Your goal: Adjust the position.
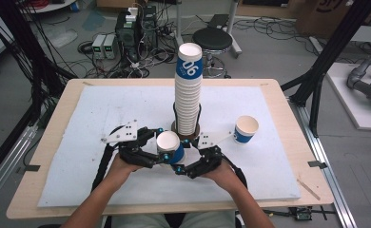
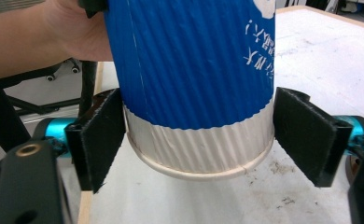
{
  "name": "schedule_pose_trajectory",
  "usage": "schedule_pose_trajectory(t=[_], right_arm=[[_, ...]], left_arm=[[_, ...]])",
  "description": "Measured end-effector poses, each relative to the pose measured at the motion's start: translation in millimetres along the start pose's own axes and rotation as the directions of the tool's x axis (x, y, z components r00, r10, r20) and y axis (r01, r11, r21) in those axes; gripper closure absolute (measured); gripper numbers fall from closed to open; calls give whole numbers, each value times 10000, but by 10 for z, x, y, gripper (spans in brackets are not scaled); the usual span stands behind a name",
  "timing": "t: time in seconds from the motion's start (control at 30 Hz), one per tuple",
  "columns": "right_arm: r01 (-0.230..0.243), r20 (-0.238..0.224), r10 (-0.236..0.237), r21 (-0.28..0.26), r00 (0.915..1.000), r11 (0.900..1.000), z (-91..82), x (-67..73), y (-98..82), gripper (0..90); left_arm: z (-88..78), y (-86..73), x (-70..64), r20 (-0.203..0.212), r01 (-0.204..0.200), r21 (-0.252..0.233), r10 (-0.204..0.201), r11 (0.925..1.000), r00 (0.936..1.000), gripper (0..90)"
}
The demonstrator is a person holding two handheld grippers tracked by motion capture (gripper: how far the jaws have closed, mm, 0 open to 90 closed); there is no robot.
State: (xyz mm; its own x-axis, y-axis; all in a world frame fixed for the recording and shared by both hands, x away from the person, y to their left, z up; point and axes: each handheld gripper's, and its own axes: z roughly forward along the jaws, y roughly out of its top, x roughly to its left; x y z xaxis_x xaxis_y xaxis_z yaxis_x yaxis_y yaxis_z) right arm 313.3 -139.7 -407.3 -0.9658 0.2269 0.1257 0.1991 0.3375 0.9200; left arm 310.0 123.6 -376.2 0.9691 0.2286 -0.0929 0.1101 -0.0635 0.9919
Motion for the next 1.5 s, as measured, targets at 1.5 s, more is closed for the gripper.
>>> schedule_pose_trajectory(t=[1.5], right_arm=[[2215, -808, -2120, 5414, 9739, 8110, -73, 6, 455, 337]], left_arm=[[34, 7, -1, 213, 409, 2670, -484, 9628, 9986, 168]])
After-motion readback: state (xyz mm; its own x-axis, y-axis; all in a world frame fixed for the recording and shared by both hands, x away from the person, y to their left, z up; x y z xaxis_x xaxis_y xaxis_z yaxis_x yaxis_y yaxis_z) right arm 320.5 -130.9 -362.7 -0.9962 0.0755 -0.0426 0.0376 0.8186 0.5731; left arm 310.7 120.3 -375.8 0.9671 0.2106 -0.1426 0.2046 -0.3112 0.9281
